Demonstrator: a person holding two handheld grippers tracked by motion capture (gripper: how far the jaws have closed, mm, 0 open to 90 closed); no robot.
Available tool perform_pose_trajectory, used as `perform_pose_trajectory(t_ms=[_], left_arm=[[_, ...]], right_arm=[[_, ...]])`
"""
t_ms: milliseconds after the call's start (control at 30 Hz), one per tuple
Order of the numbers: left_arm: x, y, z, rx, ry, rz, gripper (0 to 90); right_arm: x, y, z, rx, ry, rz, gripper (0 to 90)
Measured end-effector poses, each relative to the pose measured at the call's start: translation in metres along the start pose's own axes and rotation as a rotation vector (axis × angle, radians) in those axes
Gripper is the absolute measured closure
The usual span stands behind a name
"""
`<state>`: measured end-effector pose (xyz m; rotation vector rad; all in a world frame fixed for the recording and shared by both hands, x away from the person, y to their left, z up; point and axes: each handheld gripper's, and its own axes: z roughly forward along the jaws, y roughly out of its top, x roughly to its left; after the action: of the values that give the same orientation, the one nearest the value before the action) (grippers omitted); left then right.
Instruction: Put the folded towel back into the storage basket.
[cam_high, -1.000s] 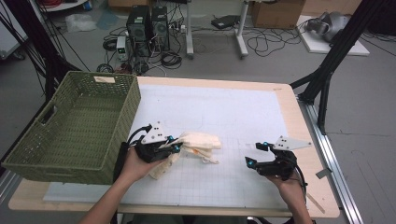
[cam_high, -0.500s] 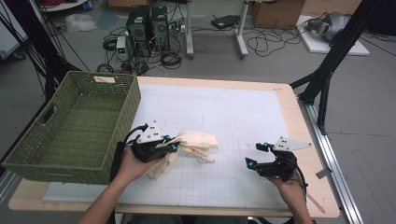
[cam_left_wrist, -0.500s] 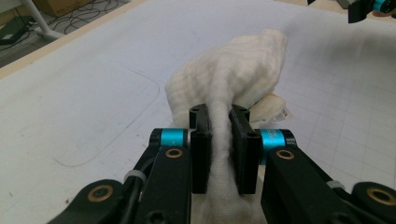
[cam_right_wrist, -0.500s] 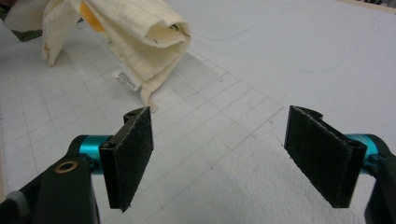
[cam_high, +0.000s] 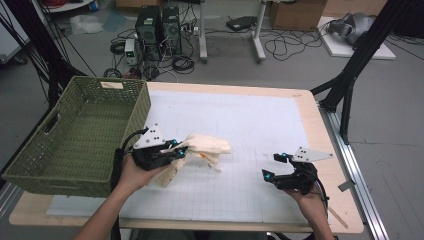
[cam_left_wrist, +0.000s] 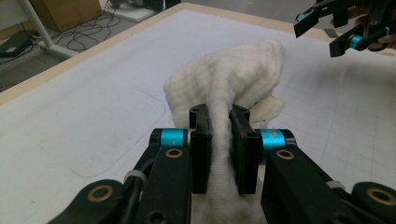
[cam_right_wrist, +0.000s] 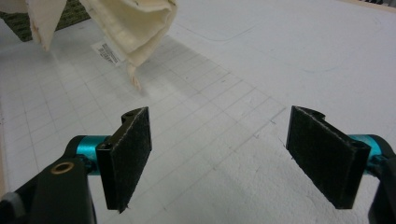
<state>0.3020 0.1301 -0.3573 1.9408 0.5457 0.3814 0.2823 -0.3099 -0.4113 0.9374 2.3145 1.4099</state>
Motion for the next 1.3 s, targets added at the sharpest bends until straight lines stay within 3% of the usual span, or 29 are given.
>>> perform_pose_trajectory(t_ms=[700,1300], left_arm=[[0.01,0.012,-0.03,-0.044,0.025,-0.014,79.7],[0.018,0.02,-0.055,-0.095,0.009,-0.01,79.6]], right_arm=[[0.001,-0.003,0.001,0.005,-0.007,-0.009,17.4],[0.001,-0.003,0.002,0.005,-0.013,-0.01,14.0]])
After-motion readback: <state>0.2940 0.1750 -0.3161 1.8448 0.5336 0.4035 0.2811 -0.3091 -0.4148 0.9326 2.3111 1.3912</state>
